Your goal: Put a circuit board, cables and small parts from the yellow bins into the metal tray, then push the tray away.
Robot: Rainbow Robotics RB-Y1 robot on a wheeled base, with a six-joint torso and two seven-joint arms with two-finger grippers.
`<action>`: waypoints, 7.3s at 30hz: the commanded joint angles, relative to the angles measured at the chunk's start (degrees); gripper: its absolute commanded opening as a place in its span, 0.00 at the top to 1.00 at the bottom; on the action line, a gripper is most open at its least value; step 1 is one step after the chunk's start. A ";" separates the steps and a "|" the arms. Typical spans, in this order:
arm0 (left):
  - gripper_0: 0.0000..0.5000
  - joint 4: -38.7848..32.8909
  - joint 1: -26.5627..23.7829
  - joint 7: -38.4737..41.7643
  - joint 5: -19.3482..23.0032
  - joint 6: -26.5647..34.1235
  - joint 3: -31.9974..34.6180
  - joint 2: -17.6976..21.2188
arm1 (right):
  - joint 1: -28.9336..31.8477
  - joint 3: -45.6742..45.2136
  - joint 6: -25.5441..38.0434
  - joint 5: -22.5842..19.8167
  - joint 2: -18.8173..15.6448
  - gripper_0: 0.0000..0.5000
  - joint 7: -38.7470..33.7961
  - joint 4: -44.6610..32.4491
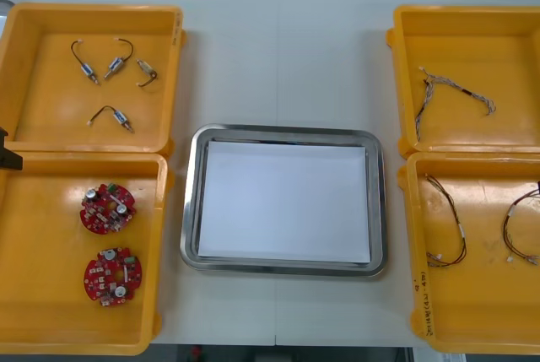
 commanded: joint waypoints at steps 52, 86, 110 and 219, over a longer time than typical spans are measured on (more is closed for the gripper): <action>0.00 -1.60 0.69 -4.04 0.46 0.37 1.72 2.66 | 0.72 -1.17 0.17 0.03 -2.43 0.00 0.72 -0.36; 0.00 -4.15 5.87 -1.40 0.19 -4.87 -2.50 1.61 | 1.34 -1.00 -0.50 2.14 -2.34 0.00 0.10 5.00; 0.00 -6.88 13.08 -1.75 -10.97 -23.50 -11.56 -3.49 | 1.34 -1.70 -10.52 6.89 5.84 0.00 -0.42 15.63; 1.00 -4.24 10.27 -0.17 -17.38 -29.56 -22.10 0.29 | 4.41 -1.00 -16.14 5.48 10.67 1.00 -10.27 19.06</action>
